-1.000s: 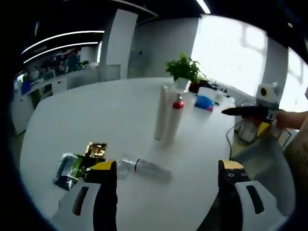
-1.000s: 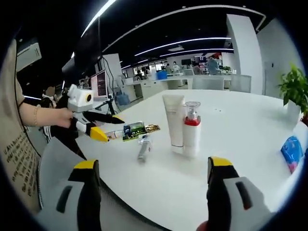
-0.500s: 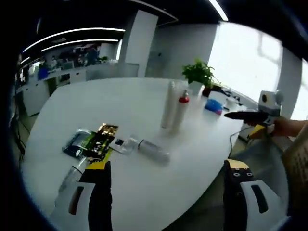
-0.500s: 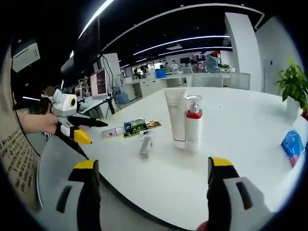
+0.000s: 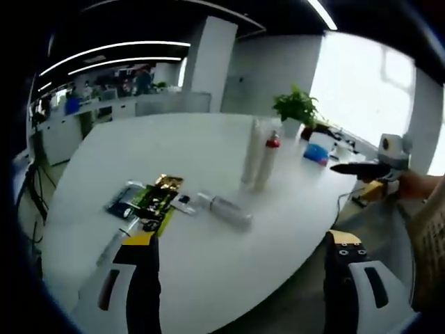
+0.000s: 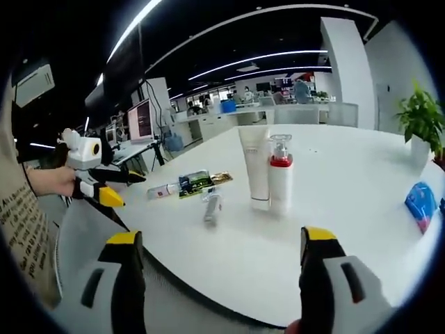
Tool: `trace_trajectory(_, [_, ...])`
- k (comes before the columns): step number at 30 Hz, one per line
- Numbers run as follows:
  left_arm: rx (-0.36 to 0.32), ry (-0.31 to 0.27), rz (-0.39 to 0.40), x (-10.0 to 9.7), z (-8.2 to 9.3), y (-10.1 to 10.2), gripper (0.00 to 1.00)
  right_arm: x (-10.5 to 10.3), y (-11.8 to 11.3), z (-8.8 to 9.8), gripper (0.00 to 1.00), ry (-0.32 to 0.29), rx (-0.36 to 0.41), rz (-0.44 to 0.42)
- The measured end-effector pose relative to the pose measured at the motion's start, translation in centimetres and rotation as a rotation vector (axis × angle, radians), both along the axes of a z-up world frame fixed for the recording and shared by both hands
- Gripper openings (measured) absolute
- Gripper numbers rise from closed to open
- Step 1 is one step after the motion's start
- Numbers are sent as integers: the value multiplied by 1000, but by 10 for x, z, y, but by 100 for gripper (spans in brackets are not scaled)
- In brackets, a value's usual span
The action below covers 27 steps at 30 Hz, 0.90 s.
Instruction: Arrange the skincare products in the storage area until every visible bottle or jar stands upright without overlapping.
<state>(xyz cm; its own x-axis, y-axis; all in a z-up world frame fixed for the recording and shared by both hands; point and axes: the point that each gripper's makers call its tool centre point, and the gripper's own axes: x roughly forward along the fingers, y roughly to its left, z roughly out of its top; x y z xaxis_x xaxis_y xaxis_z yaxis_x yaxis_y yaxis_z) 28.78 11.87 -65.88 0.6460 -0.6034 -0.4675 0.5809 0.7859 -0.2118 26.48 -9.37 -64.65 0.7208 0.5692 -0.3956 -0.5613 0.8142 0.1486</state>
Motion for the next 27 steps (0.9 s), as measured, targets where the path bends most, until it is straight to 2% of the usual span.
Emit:
trace_trajectory(21, [1, 10, 0, 2, -3, 0, 97, 3, -3, -9, 92, 60, -21, -8])
trace_trajectory(27, [-9, 11, 11, 4, -3, 1, 97, 10, 3, -9, 90, 68, -51, 12])
